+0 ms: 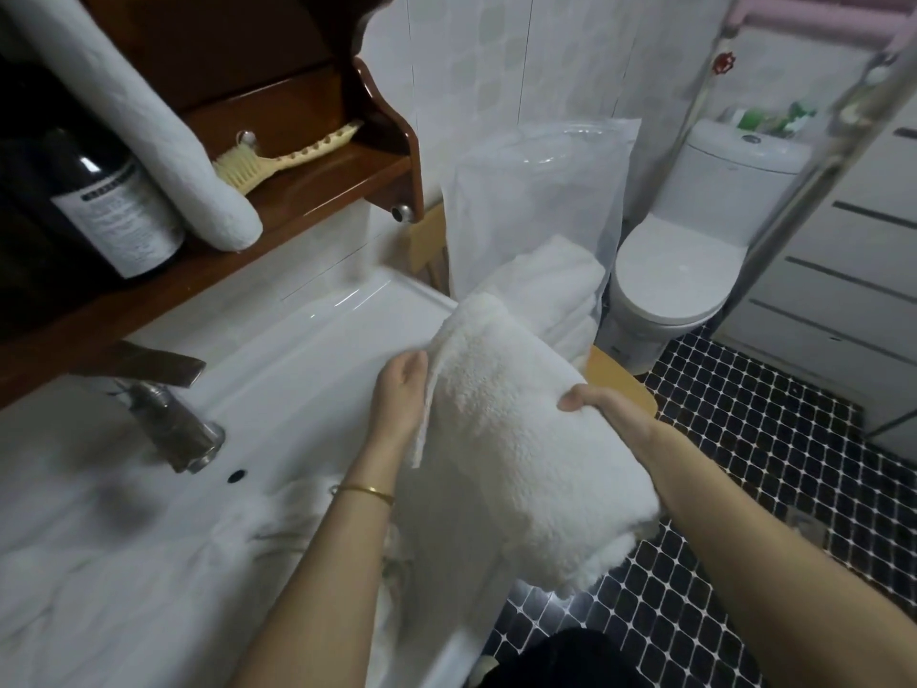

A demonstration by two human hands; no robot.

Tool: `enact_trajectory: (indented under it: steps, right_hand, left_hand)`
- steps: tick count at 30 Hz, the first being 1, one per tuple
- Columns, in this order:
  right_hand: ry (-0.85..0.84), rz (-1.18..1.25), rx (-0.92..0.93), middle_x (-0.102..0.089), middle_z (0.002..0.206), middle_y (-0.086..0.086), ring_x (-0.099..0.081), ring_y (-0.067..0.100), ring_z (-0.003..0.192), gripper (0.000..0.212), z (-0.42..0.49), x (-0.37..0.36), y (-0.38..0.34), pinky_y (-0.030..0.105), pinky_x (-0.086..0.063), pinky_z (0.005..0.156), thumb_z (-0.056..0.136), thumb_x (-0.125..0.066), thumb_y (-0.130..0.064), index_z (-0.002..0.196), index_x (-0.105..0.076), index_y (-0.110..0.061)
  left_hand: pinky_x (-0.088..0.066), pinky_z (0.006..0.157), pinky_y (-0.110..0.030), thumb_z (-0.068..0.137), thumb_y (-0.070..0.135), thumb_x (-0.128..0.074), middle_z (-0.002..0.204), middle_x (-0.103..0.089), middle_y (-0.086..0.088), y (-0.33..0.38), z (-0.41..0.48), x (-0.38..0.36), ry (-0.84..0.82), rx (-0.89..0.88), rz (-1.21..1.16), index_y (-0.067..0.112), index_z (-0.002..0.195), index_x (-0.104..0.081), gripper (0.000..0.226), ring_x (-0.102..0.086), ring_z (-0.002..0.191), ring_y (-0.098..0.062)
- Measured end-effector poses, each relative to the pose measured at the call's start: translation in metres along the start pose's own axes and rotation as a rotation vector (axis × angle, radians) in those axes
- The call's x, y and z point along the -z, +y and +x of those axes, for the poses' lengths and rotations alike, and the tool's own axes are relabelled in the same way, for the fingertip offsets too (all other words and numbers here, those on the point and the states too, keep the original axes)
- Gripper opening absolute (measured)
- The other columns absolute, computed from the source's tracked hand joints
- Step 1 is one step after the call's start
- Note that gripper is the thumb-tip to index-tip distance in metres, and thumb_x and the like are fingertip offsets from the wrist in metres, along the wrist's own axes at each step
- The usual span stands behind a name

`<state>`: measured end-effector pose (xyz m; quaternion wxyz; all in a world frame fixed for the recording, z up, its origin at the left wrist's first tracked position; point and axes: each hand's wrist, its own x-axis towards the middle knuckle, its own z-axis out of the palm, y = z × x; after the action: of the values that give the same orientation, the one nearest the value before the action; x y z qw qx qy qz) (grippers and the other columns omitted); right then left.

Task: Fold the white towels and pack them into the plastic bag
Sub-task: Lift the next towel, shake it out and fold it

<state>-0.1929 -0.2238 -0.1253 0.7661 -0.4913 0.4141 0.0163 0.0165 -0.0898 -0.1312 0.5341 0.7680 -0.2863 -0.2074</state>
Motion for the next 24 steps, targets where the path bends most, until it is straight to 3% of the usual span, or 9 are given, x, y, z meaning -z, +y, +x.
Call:
enact_trajectory:
  steps: [2,6,11,14,16,18,20,22,24]
  right_hand:
    - [0.001,0.045,0.015,-0.073,0.083,0.013,-0.07,0.027,0.069,0.062,-0.003,0.001,0.001,0.029,-0.056,0.058,0.043,-0.07,-0.027,0.102,-0.064,-0.008]
    - [0.012,0.118,0.059,-0.072,0.084,0.013,-0.07,0.027,0.07,0.068,-0.01,0.002,0.001,0.031,-0.055,0.058,0.04,-0.071,-0.027,0.104,-0.062,-0.008]
    - [0.049,0.17,0.152,-0.069,0.096,0.015,-0.066,0.032,0.082,0.066,-0.02,0.006,-0.001,0.039,-0.053,0.075,0.042,-0.072,-0.025,0.107,-0.064,-0.012]
    - [0.026,0.192,0.173,-0.065,0.109,0.02,-0.06,0.038,0.096,0.058,-0.029,0.011,0.001,0.053,-0.044,0.093,0.045,-0.072,-0.023,0.103,-0.068,-0.017]
    - [0.004,0.2,0.184,-0.063,0.118,0.022,-0.057,0.043,0.105,0.055,-0.033,0.01,0.001,0.059,-0.037,0.1,0.047,-0.073,-0.022,0.102,-0.07,-0.021]
    - [-0.036,0.202,0.214,-0.064,0.118,0.019,-0.059,0.041,0.105,0.053,-0.037,0.006,-0.001,0.059,-0.042,0.096,0.048,-0.072,-0.021,0.102,-0.071,-0.025]
    - [-0.052,0.212,0.229,-0.07,0.104,0.014,-0.066,0.034,0.09,0.048,-0.038,0.003,-0.005,0.048,-0.052,0.082,0.046,-0.071,-0.022,0.094,-0.074,-0.025]
    - [-0.028,0.241,0.19,-0.073,0.089,0.012,-0.07,0.029,0.074,0.053,-0.04,0.003,-0.008,0.038,-0.057,0.064,0.043,-0.071,-0.022,0.095,-0.071,-0.018]
    - [0.006,0.258,0.153,-0.072,0.081,0.013,-0.07,0.028,0.066,0.059,-0.042,0.002,-0.009,0.034,-0.056,0.054,0.04,-0.071,-0.023,0.098,-0.065,-0.011]
  left_hand:
    - [-0.042,0.073,-0.026,0.094,0.021,-0.055,0.086,-0.064,-0.003,0.001,0.01,-0.006,-0.01,-0.023,0.023,0.008,0.086,-0.061,0.017,-0.055,0.08,-0.012]
    - [-0.047,0.086,-0.037,0.089,0.027,-0.062,0.1,-0.058,-0.003,0.005,0.014,-0.017,0.118,-0.151,0.111,0.01,0.094,-0.06,0.018,-0.056,0.097,-0.022]
    - [-0.043,0.081,-0.039,0.093,0.022,-0.055,0.096,-0.057,-0.01,0.009,0.02,-0.025,0.13,-0.277,0.274,0.009,0.086,-0.058,0.015,-0.051,0.096,-0.03]
    - [-0.039,0.074,-0.031,0.097,0.015,-0.045,0.088,-0.055,-0.006,0.026,0.045,-0.017,0.145,-0.156,0.045,0.007,0.087,-0.053,0.015,-0.054,0.093,-0.033]
    - [-0.04,0.077,-0.034,0.098,0.023,-0.044,0.091,-0.057,-0.007,0.031,0.062,-0.01,0.091,-0.122,0.175,0.011,0.088,-0.052,0.017,-0.054,0.097,-0.034]
    - [-0.039,0.084,-0.04,0.096,0.028,-0.049,0.106,-0.057,-0.011,0.029,0.066,-0.008,0.062,-0.136,0.547,0.013,0.094,-0.055,0.016,-0.049,0.106,-0.035]
    - [-0.039,0.086,-0.042,0.093,0.023,-0.055,0.114,-0.055,-0.014,0.029,0.057,-0.007,0.178,-0.159,0.742,0.012,0.1,-0.056,0.014,-0.045,0.11,-0.035]
    - [-0.045,0.081,-0.045,0.09,0.013,-0.055,0.105,-0.058,-0.015,0.032,0.044,-0.009,0.301,-0.308,0.613,0.009,0.094,-0.057,0.006,-0.05,0.1,-0.034]
    - [-0.047,0.082,-0.044,0.091,0.008,-0.051,0.103,-0.059,-0.013,0.038,0.034,-0.015,0.198,-0.497,0.375,0.006,0.099,-0.061,0.013,-0.054,0.094,-0.03]
